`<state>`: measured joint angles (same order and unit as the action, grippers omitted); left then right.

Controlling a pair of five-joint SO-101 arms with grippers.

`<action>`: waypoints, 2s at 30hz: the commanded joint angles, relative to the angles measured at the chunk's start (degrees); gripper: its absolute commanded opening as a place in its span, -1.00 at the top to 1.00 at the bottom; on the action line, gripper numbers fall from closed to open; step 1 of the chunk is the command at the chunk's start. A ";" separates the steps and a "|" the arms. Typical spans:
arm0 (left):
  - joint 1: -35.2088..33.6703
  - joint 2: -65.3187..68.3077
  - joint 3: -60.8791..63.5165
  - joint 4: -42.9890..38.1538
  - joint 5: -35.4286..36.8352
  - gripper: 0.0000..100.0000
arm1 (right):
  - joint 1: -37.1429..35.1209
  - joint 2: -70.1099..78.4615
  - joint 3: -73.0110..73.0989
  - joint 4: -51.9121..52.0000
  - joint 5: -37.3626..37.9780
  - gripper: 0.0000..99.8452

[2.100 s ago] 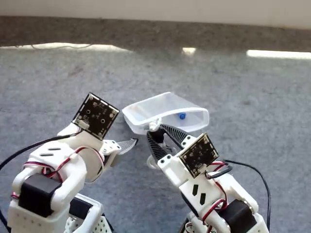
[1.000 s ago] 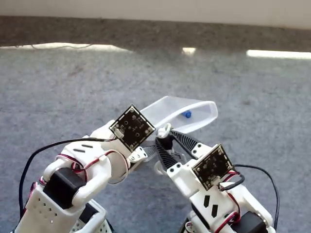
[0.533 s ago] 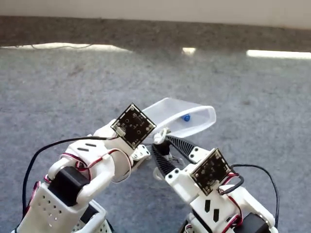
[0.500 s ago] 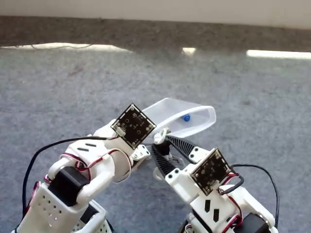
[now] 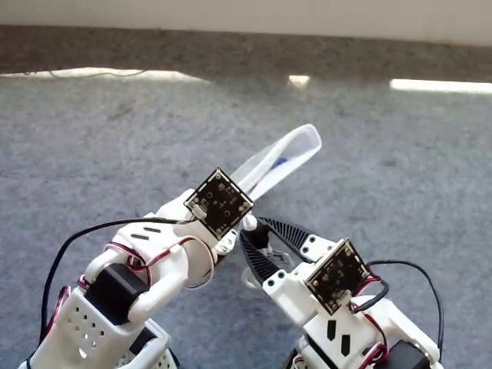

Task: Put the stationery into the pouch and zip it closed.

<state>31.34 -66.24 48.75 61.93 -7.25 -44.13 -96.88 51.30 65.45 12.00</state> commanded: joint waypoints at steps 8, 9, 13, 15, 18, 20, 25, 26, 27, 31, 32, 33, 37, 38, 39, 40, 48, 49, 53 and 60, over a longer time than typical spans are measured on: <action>-0.13 -0.92 -0.48 -1.05 0.62 0.99 | 10.15 -0.22 -1.63 -9.10 -2.37 0.99; -0.13 -0.92 -0.48 -1.05 0.62 0.99 | 10.86 -0.22 -1.45 -10.24 -2.99 0.99; -0.22 -0.92 -0.48 0.53 0.62 0.99 | 15.69 -0.22 2.24 -15.87 -4.40 0.99; -0.22 -0.92 -0.48 0.97 0.53 0.99 | 17.01 -0.22 4.70 -19.03 -4.40 0.99; -0.31 -0.92 -0.48 0.97 0.44 0.99 | 17.63 -0.22 7.87 -22.73 -4.40 0.99; -0.31 -0.92 -0.48 0.97 0.44 0.99 | 17.63 -0.22 9.19 -24.22 -4.13 0.99; -0.31 -1.36 -0.13 1.93 -2.29 0.99 | 19.65 -0.13 9.98 -25.10 -3.96 0.99; -0.31 -2.15 -0.04 2.02 -2.73 0.99 | 20.35 -0.13 9.98 -25.19 -3.96 0.99; -0.31 -3.21 0.31 2.20 -2.73 0.99 | 21.05 -0.13 9.98 -25.80 -3.96 0.99; -0.31 -9.54 2.51 2.29 -2.81 0.99 | 22.64 -0.13 10.07 -26.68 -3.96 0.99; -0.31 -10.77 3.12 2.29 -2.81 0.99 | 22.64 -0.13 10.07 -26.68 -3.96 0.99; -0.31 -11.91 3.56 2.29 -2.81 0.99 | 22.64 -0.13 10.07 -26.68 -4.04 0.99; -0.31 -13.85 3.91 3.43 -2.81 0.99 | 22.64 -0.13 10.07 -26.68 -4.13 0.99; -0.31 -13.76 3.91 3.60 -2.81 0.99 | 22.64 -0.13 10.07 -26.68 -4.22 0.99; -0.31 -13.76 3.91 3.60 -2.81 0.99 | 22.64 -0.13 10.07 -26.68 -4.22 0.99; -0.31 -13.76 4.00 3.52 -2.81 0.99 | 22.64 -0.13 10.07 -26.68 -4.22 0.99; -0.40 -14.29 4.09 6.68 -2.90 0.99 | 26.42 -0.13 9.98 -26.77 -4.31 0.99; -0.40 -14.29 4.09 7.21 -2.90 0.99 | 26.59 -0.13 9.98 -26.77 -4.31 0.99; -0.40 -14.29 4.09 8.18 -2.90 0.99 | 26.68 -0.13 9.98 -26.77 -4.31 0.99; -5.41 -14.29 4.09 8.35 -2.90 0.99 | 26.68 -0.13 9.98 -26.77 -4.31 0.99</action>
<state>29.67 -80.48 52.62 67.65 -9.80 -21.10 -96.88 62.29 41.19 8.31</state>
